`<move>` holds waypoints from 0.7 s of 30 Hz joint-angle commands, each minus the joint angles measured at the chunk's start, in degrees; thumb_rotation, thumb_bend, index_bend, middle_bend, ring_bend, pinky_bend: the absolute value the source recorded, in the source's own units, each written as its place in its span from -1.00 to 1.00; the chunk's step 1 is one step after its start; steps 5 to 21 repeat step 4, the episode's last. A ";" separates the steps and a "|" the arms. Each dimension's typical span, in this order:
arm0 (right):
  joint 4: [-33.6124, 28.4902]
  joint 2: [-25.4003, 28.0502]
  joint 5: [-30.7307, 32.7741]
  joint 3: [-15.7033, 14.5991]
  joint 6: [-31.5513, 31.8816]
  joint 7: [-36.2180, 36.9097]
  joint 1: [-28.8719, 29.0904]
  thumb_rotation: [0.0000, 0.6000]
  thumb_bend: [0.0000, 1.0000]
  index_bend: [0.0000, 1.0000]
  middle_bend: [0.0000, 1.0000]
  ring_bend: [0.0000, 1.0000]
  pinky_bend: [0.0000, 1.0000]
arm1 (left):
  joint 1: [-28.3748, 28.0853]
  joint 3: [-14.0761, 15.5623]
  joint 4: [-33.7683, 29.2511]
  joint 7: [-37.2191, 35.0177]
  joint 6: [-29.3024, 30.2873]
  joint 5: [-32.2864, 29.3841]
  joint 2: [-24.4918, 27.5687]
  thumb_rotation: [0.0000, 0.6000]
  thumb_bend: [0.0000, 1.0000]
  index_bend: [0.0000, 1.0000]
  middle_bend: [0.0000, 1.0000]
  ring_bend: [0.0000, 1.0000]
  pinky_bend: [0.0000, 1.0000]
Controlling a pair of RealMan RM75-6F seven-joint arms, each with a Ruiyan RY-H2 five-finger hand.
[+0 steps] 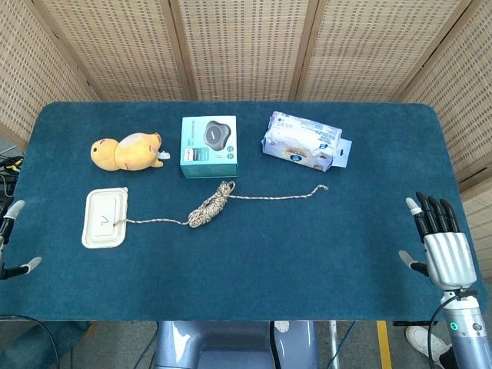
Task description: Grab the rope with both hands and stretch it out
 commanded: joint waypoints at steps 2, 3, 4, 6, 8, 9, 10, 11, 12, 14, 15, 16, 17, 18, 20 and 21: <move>-1.15 0.65 -1.76 -0.78 1.24 -1.57 -1.27 1.00 -1.00 -1.00 -1.00 -1.00 -1.00 | 1.27 0.06 -0.02 0.31 2.20 1.68 -0.31 1.00 -1.00 -1.00 -1.00 -1.00 -1.00; -1.43 0.71 -2.16 -0.99 1.43 -2.04 -1.58 1.00 -1.00 -0.99 -1.00 -1.00 -1.00 | 1.57 0.12 -0.23 0.32 2.62 2.18 -0.30 1.00 -1.00 -1.00 -1.00 -1.00 -1.00; -1.58 0.72 -2.37 -1.09 1.52 -2.33 -1.77 1.00 -1.00 -0.98 -1.00 -1.00 -1.00 | 1.74 0.15 -0.36 0.39 2.85 2.48 -0.27 1.00 -1.00 -1.00 -1.00 -1.00 -1.00; -1.58 0.72 -2.37 -1.09 1.52 -2.33 -1.77 1.00 -1.00 -0.98 -1.00 -1.00 -1.00 | 1.74 0.15 -0.36 0.39 2.85 2.48 -0.27 1.00 -1.00 -1.00 -1.00 -1.00 -1.00; -1.58 0.72 -2.37 -1.09 1.52 -2.33 -1.77 1.00 -1.00 -0.98 -1.00 -1.00 -1.00 | 1.74 0.15 -0.36 0.39 2.85 2.48 -0.27 1.00 -1.00 -1.00 -1.00 -1.00 -1.00; -1.58 0.72 -2.37 -1.09 1.52 -2.33 -1.77 1.00 -1.00 -0.98 -1.00 -1.00 -1.00 | 1.74 0.15 -0.36 0.39 2.85 2.48 -0.27 1.00 -1.00 -1.00 -1.00 -1.00 -1.00; -1.58 0.72 -2.37 -1.09 1.52 -2.33 -1.77 1.00 -1.00 -0.98 -1.00 -1.00 -1.00 | 1.74 0.15 -0.36 0.39 2.85 2.48 -0.27 1.00 -1.00 -1.00 -1.00 -1.00 -1.00; -1.58 0.72 -2.37 -1.09 1.52 -2.33 -1.77 1.00 -1.00 -0.98 -1.00 -1.00 -1.00 | 1.74 0.15 -0.36 0.39 2.85 2.48 -0.27 1.00 -1.00 -1.00 -1.00 -1.00 -1.00; -1.58 0.72 -2.37 -1.09 1.52 -2.33 -1.77 1.00 -1.00 -0.98 -1.00 -1.00 -1.00 | 1.74 0.15 -0.36 0.39 2.85 2.48 -0.27 1.00 -1.00 -1.00 -1.00 -1.00 -1.00; -1.58 0.72 -2.37 -1.09 1.52 -2.33 -1.77 1.00 -1.00 -0.98 -1.00 -1.00 -1.00 | 1.74 0.15 -0.36 0.39 2.85 2.48 -0.27 1.00 -1.00 -1.00 -1.00 -1.00 -1.00; -1.58 0.72 -2.37 -1.09 1.52 -2.33 -1.77 1.00 -1.00 -0.98 -1.00 -1.00 -1.00 | 1.74 0.15 -0.36 0.39 2.85 2.48 -0.27 1.00 -1.00 -1.00 -1.00 -1.00 -1.00; -1.58 0.72 -2.37 -1.09 1.52 -2.33 -1.77 1.00 -1.00 -0.98 -1.00 -1.00 -1.00 | 1.74 0.15 -0.36 0.39 2.85 2.48 -0.27 1.00 -1.00 -1.00 -1.00 -1.00 -1.00; -1.58 0.72 -2.37 -1.09 1.52 -2.33 -1.77 1.00 -1.00 -0.98 -1.00 -1.00 -1.00 | 1.74 0.15 -0.36 0.39 2.85 2.48 -0.27 1.00 -1.00 -1.00 -1.00 -1.00 -1.00; -1.58 0.72 -2.37 -1.09 1.52 -2.33 -1.77 1.00 -1.00 -0.98 -1.00 -1.00 -1.00 | 1.74 0.15 -0.36 0.39 2.85 2.48 -0.27 1.00 -1.00 -1.00 -1.00 -1.00 -1.00; -1.58 0.72 -2.37 -1.09 1.52 -2.33 -1.77 1.00 -1.00 -0.98 -1.00 -1.00 -1.00 | 1.74 0.15 -0.36 0.39 2.85 2.48 -0.27 1.00 -1.00 -1.00 -1.00 -1.00 -1.00; -1.58 0.72 -2.37 -1.09 1.52 -2.33 -1.77 1.00 -1.00 -0.98 -1.00 -1.00 -1.00 | 1.74 0.15 -0.36 0.39 2.85 2.48 -0.27 1.00 -1.00 -1.00 -1.00 -1.00 -1.00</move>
